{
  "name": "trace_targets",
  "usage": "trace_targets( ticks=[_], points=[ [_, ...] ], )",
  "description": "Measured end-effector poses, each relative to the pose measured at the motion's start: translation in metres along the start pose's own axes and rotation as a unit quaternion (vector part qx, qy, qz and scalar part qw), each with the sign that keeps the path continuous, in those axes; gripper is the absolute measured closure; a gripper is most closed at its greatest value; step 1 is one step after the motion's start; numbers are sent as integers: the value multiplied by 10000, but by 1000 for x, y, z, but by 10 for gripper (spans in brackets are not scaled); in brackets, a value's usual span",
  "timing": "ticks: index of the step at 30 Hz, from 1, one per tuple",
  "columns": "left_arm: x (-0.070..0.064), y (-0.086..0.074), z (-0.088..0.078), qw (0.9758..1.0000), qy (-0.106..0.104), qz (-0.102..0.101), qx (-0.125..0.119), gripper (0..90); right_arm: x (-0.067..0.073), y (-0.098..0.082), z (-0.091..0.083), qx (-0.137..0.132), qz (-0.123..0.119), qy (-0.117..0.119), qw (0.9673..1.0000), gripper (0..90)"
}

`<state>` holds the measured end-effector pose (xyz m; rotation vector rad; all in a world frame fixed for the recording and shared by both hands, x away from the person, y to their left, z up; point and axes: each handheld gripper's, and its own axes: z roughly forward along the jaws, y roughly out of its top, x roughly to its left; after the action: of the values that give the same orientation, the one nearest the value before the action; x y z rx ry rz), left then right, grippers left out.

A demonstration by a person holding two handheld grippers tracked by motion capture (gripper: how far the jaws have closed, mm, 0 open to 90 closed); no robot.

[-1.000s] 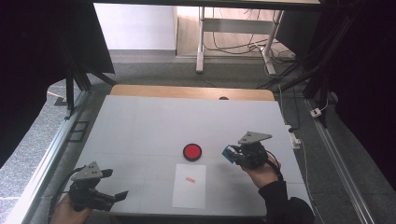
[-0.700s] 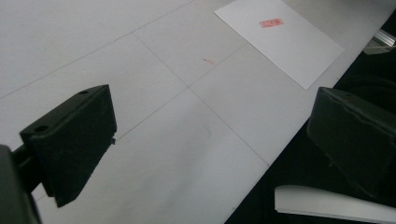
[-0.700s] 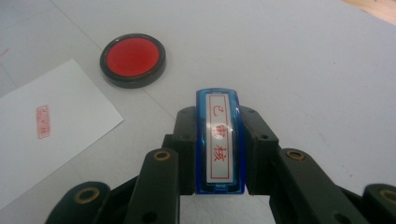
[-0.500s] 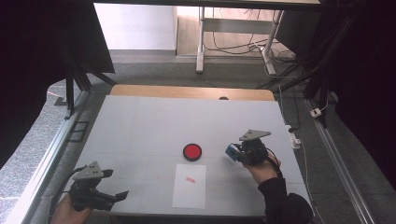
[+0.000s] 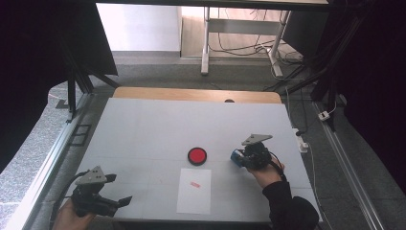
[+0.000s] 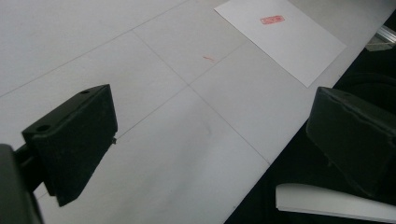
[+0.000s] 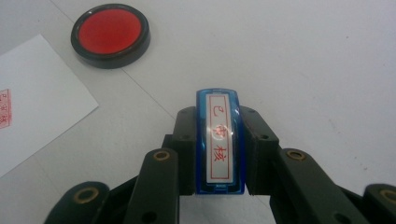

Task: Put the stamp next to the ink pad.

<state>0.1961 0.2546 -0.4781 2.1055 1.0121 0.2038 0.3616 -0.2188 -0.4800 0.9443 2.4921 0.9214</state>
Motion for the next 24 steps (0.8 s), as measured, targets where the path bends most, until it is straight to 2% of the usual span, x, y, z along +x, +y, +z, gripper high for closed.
trace_targets(
  ticks=[9,24],
  points=[
    [0,0,0,10000,3,15,14,26,-4,-4,7,228,145,34,9996,704],
    [0,0,0,10000,-5,15,13,26,-5,-3,2,102,271,24,9996,628]
  ],
)
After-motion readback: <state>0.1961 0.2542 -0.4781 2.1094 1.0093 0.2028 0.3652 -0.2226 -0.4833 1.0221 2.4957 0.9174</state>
